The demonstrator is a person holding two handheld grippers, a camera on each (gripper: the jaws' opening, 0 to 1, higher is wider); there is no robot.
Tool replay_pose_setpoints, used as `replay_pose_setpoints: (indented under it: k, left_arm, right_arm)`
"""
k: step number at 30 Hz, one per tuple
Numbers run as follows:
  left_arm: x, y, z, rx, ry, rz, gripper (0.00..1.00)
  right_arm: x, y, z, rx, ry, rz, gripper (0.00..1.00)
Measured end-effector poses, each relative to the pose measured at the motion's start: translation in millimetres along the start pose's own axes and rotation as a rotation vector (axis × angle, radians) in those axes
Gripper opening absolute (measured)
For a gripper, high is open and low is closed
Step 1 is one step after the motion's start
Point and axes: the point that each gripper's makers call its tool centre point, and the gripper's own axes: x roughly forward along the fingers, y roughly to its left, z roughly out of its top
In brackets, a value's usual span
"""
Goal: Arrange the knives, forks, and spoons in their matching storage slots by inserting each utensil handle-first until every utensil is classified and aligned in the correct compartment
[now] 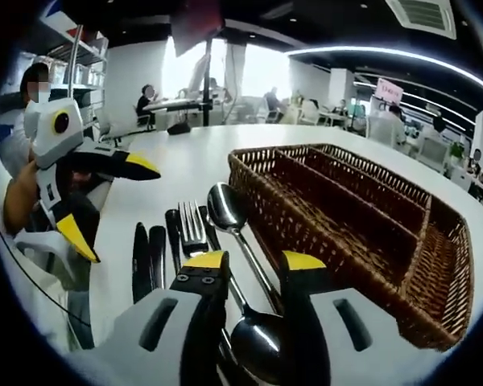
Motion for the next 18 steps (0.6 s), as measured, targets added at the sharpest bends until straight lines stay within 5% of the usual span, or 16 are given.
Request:
replay_pose_setpoints:
  k: [18]
  left_arm:
    - [-8.9,4.2,-2.3,0.006,0.009,0.013,0.73]
  right_arm:
    - [17.6,1.1,-4.4,0.000,0.048,0.050,0.16]
